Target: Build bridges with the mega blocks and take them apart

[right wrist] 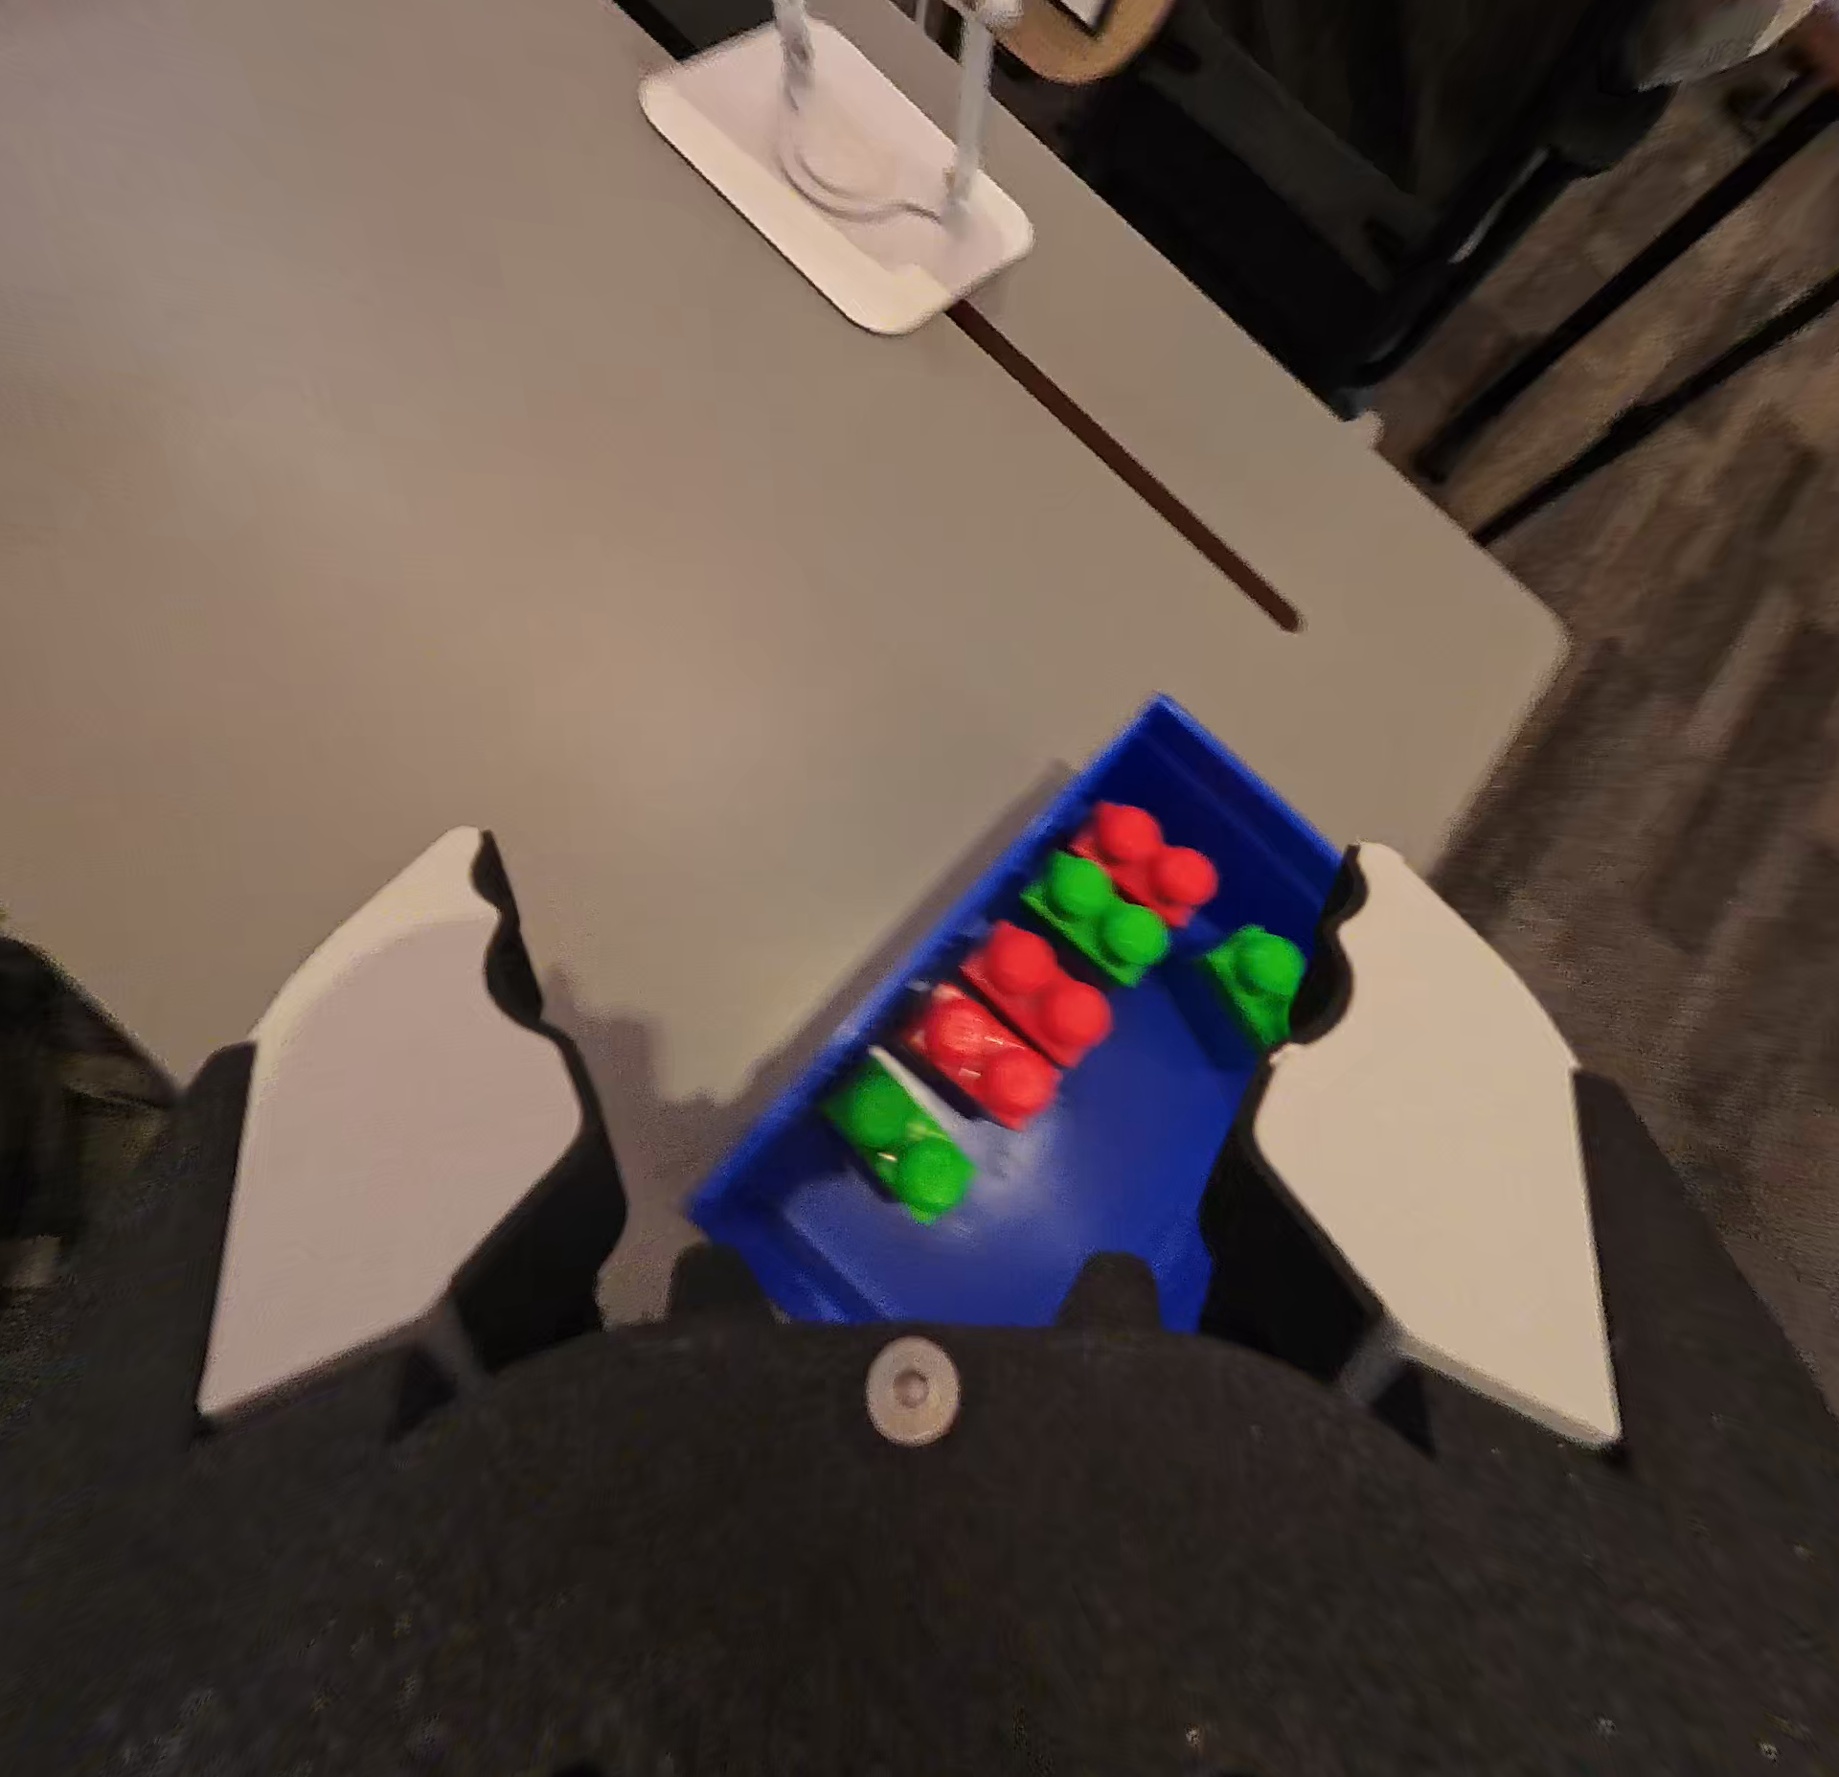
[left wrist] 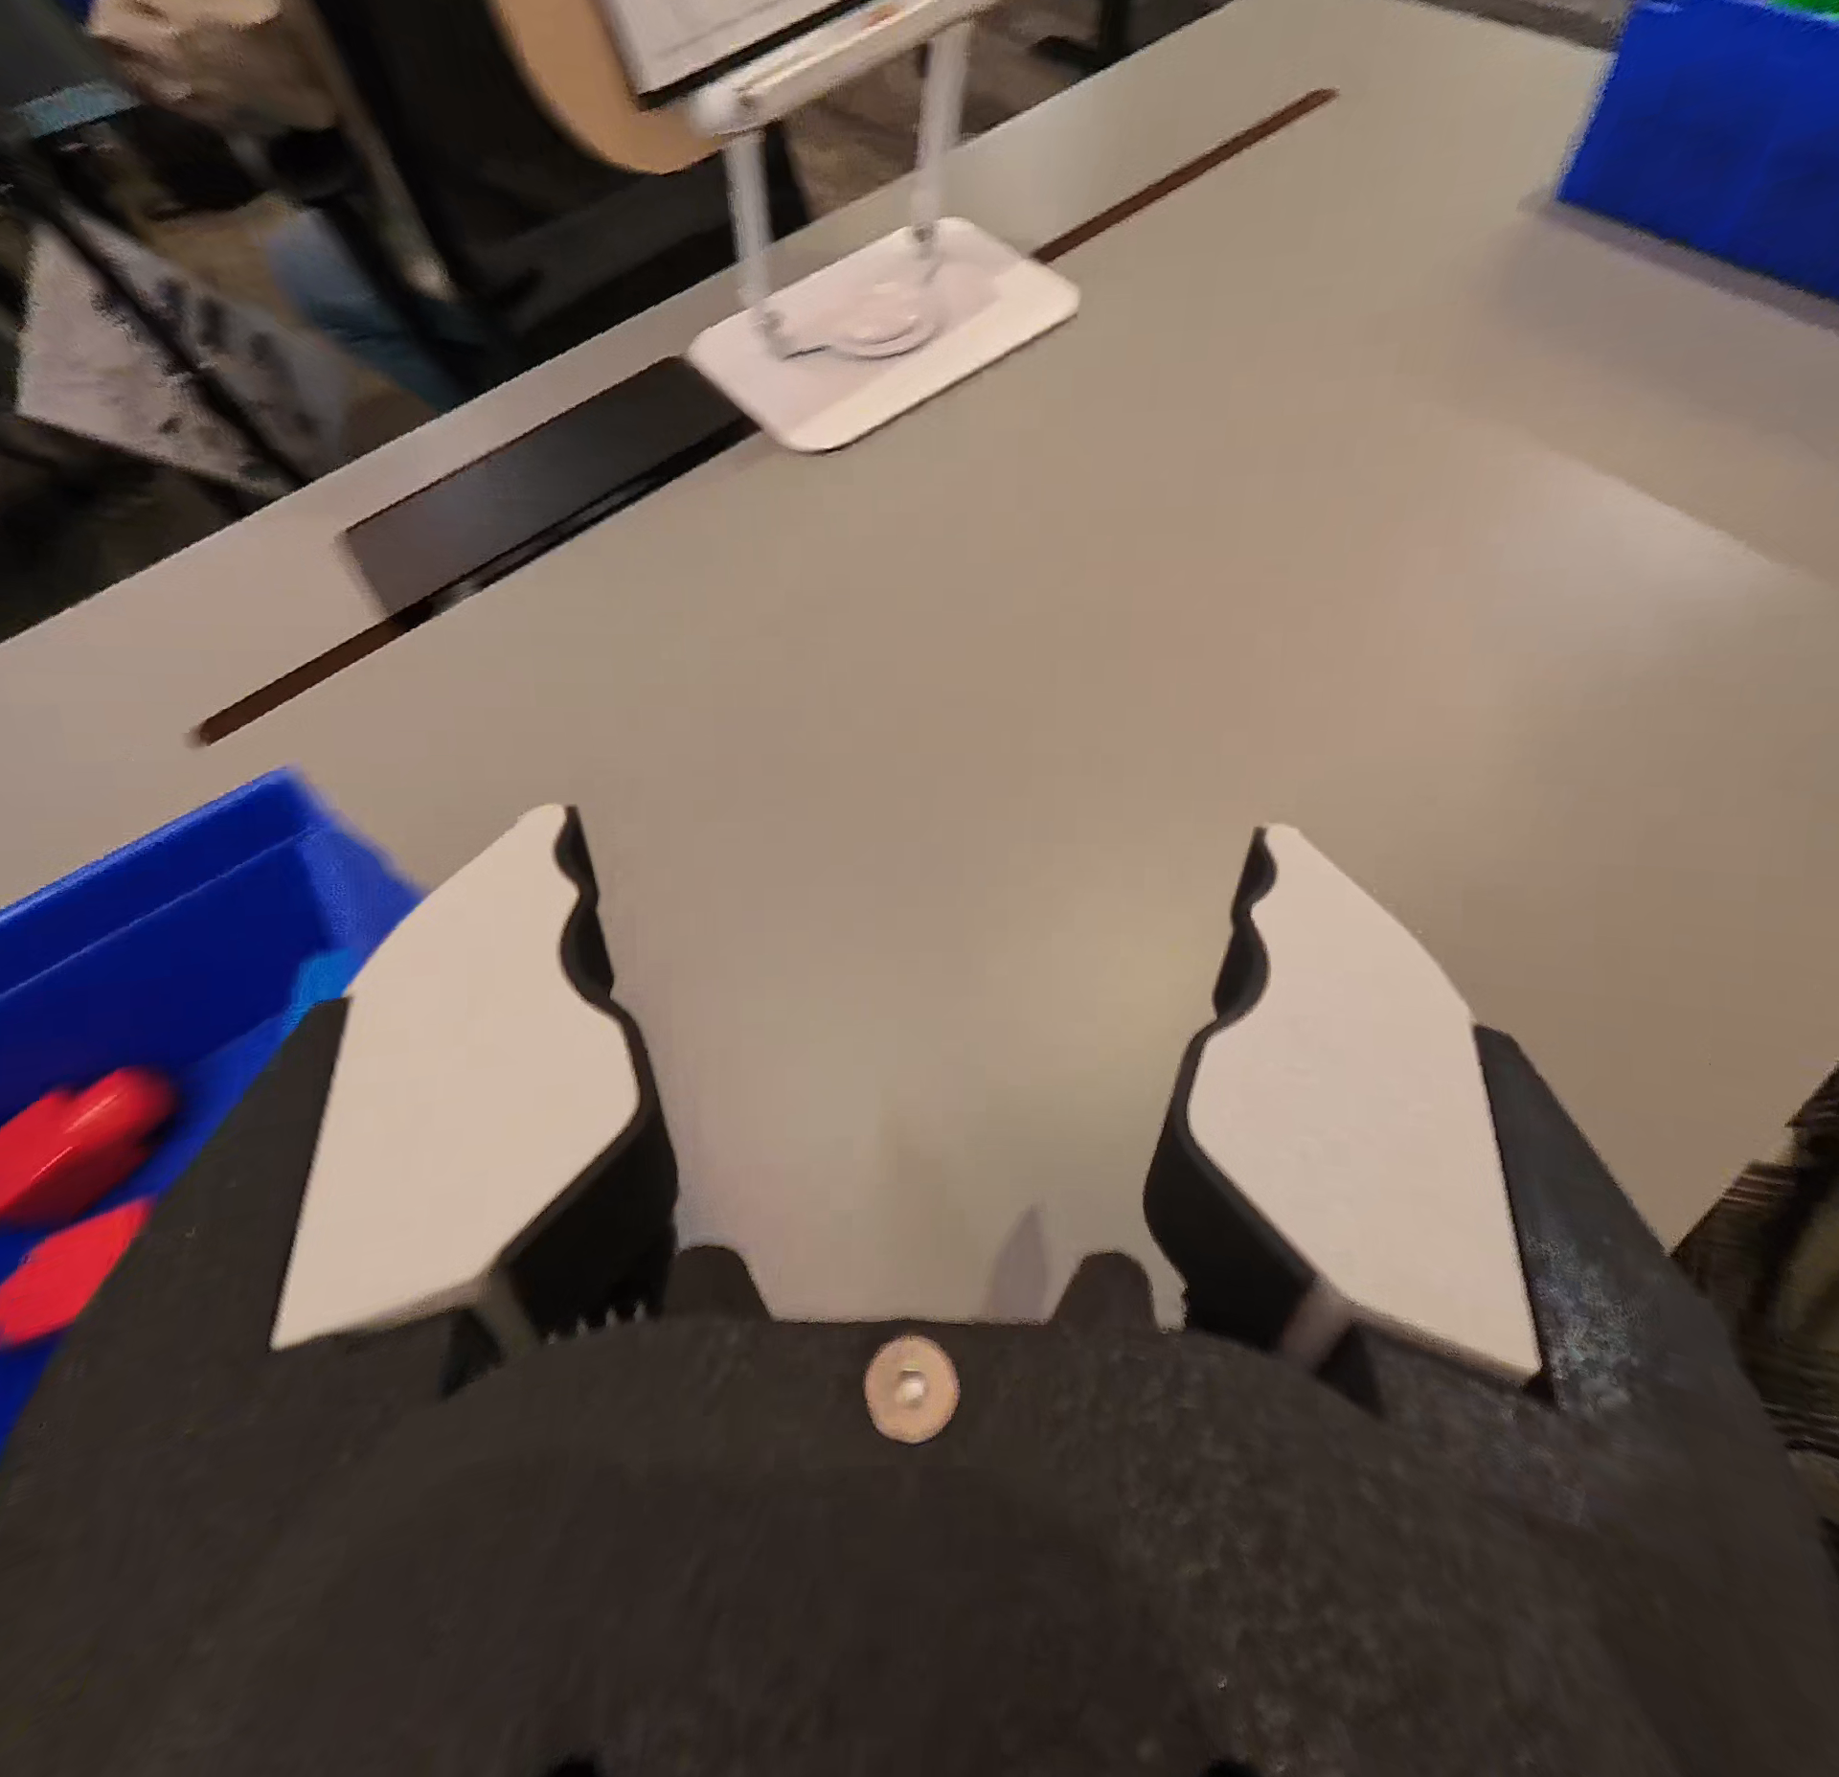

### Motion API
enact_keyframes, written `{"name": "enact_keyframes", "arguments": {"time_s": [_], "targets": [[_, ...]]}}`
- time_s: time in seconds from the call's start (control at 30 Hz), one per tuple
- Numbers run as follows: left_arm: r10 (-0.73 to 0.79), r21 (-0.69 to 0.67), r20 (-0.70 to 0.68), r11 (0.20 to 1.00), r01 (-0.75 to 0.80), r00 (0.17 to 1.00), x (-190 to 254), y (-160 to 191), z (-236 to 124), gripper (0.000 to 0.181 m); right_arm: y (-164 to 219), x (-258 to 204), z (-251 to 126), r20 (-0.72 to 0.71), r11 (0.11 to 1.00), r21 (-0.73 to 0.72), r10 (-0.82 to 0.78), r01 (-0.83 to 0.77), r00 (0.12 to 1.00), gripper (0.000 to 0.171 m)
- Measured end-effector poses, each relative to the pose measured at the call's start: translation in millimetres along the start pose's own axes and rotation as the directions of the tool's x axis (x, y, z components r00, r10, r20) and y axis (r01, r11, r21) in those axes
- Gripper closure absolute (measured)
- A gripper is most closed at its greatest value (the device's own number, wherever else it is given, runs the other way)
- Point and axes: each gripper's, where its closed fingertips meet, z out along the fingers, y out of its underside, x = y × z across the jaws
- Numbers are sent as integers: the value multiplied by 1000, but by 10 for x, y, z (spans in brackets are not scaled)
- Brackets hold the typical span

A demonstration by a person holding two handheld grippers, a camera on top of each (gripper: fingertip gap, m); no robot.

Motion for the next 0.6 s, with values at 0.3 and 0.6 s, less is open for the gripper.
{"name": "enact_keyframes", "arguments": {"time_s": [0.3,0.6], "targets": [[-215,19,278,976,219,936,-1568,383,-986,73,-304,-1097,370,105,985,124,107,-120,989,34],[-166,-133,338,966,222,926,-2225,953,-739,90,-486,-1945,970,162,956,231,144,-179,976,40]]}}
